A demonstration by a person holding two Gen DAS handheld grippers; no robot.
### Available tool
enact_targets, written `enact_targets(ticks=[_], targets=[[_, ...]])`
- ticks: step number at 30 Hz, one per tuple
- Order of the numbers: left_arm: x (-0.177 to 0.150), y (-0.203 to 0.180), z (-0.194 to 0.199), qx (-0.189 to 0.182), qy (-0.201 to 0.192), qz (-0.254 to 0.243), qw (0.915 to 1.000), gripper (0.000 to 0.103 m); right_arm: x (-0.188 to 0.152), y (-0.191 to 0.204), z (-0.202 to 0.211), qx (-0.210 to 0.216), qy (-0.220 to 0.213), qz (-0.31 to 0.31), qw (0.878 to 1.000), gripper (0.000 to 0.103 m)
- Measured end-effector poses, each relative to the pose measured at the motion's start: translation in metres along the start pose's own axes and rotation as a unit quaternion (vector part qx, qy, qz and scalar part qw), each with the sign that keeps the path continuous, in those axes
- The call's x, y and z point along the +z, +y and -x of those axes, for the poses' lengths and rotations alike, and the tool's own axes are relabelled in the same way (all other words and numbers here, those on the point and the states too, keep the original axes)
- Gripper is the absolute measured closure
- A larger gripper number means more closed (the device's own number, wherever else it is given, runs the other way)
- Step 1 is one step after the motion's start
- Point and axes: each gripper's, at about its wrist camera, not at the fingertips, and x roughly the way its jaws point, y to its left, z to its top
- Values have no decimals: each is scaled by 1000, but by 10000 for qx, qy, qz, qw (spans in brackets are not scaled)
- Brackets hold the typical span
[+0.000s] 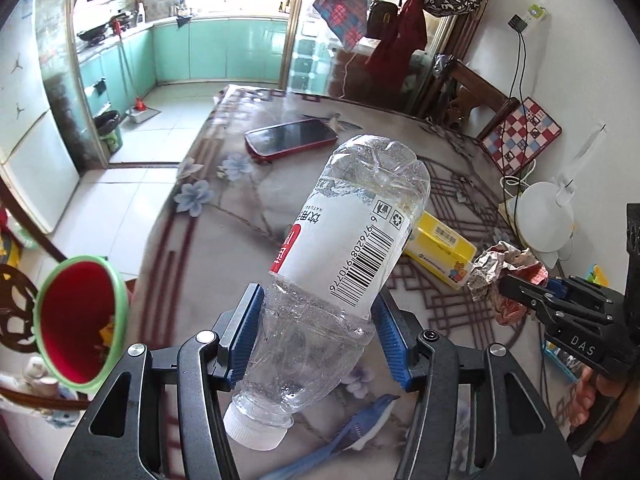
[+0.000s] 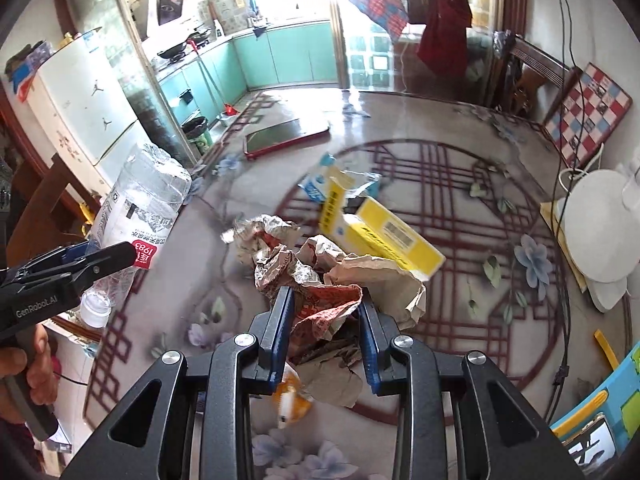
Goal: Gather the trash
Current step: 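Carry bottle and paper over the red bucket and open both grippers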
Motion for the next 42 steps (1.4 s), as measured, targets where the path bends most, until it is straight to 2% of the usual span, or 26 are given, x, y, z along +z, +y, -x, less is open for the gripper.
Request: enact_targets(ticks=[15, 24, 30, 42], targets=[[4, 65, 17, 215, -208, 6, 9996, 49, 15, 73, -12, -81, -21, 254, 9996, 75], [5, 107, 17, 350, -195, 132, 9991, 49, 25, 119, -22, -59, -49, 471, 9989, 75], [2, 134, 14, 612, -121, 173, 9979, 49, 30, 149, -31, -88, -66, 689, 9976, 75], [-14, 210, 3, 1145, 183, 655, 9911, 49, 46, 210, -51, 282, -64, 988, 9947, 75]])
